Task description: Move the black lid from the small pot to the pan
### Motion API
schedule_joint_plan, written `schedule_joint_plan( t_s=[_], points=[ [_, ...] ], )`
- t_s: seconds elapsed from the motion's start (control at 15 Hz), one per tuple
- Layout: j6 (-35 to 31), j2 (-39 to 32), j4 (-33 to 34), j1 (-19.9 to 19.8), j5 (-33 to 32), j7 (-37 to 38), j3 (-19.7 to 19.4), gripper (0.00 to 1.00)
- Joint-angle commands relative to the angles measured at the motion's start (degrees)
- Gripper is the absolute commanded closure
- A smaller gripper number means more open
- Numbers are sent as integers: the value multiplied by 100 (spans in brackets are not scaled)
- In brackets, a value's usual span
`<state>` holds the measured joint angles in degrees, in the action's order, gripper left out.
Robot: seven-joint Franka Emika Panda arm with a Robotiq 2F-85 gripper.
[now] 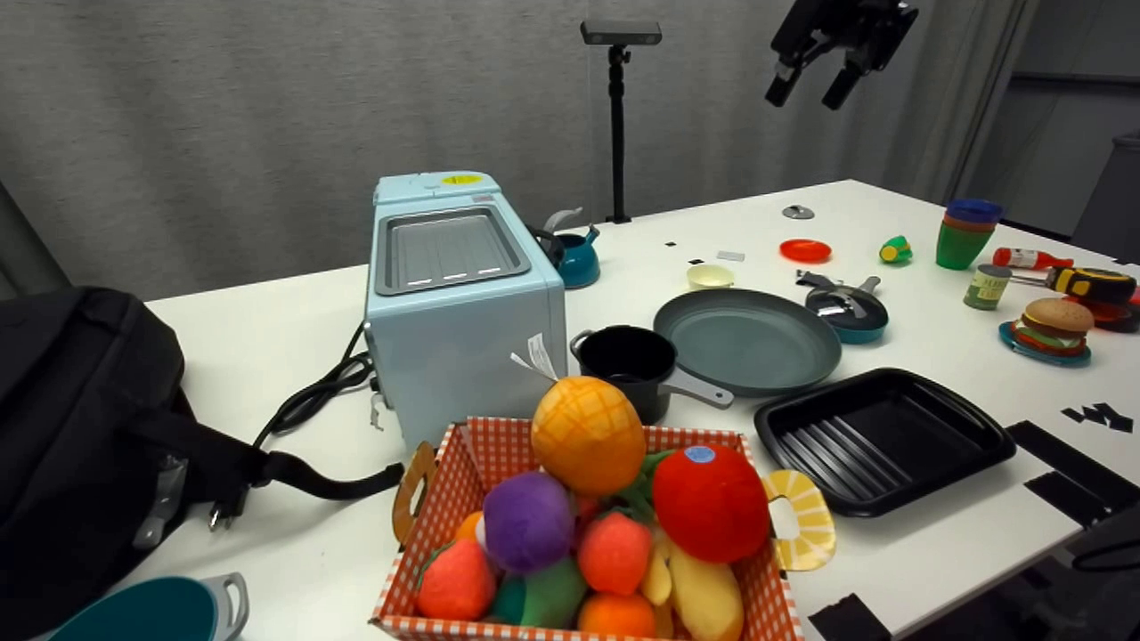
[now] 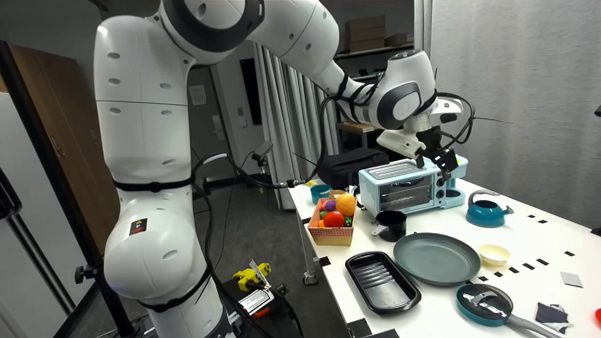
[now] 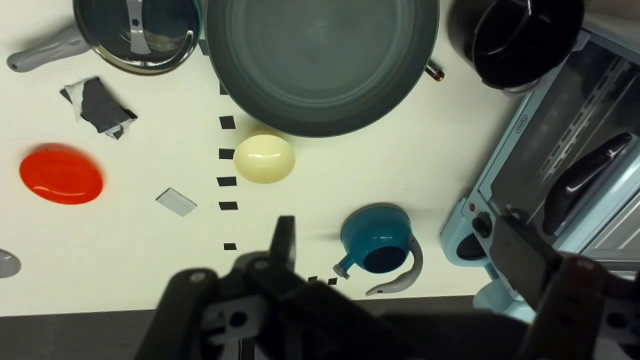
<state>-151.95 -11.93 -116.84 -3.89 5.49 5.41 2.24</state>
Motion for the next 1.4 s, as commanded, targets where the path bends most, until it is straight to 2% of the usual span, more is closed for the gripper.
schedule_joint_plan(
  t_s=[0.0,0.07,0.33,1.33],
  points=[
    [314,579,-285,49,273,-245,-28,0],
    [136,220,-58,105,92,-55,-107,0],
    [231,435,-153,107,123,-71,-108,0],
    [231,437,-190,109,123,-72,-108,0]
  ],
)
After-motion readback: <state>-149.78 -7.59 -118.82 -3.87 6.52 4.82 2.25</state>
